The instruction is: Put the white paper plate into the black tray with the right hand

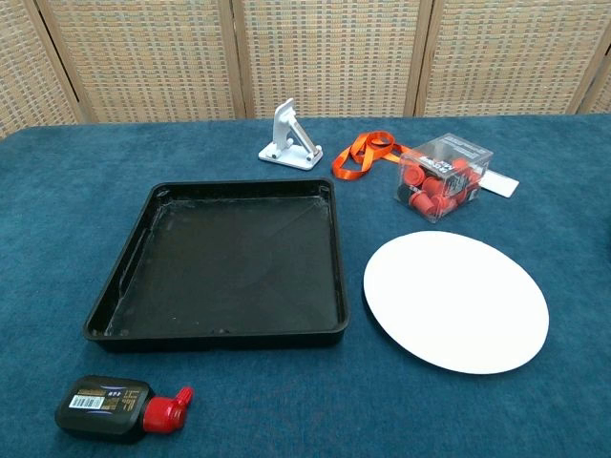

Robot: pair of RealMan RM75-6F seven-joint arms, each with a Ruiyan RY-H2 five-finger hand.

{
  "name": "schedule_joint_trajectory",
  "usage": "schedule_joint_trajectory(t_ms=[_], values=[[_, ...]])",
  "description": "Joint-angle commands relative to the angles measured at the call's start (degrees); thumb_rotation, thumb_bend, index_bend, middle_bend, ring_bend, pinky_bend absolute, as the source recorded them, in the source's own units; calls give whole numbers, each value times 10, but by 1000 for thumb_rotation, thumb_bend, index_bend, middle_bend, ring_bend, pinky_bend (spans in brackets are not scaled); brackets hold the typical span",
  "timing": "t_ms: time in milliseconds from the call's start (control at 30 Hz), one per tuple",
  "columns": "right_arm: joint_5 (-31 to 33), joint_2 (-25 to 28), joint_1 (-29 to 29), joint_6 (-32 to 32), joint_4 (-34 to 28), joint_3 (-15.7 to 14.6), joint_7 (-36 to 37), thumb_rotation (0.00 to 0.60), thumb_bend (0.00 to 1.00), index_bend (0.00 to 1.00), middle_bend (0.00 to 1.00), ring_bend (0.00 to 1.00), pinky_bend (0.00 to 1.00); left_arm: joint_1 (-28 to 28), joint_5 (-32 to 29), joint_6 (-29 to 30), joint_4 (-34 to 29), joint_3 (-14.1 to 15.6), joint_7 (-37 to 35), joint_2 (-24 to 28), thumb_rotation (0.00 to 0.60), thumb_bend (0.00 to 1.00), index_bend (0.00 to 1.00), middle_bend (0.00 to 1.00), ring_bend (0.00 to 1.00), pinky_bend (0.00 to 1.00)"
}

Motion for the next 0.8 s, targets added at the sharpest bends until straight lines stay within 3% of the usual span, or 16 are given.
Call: schedule_joint_trajectory(t_ms=[33, 800], values=[[0, 2, 0, 1, -2, 1, 2, 600, 123, 0, 0, 0, 0, 0, 1, 0, -1, 1, 1, -1, 600, 49, 0, 0, 0, 0], [-26, -25, 10, -21, 11, -19, 8, 600, 122, 0, 0, 0, 0, 2, 4, 9, -5, -3, -10, 7, 600, 48, 0, 0, 0, 0]])
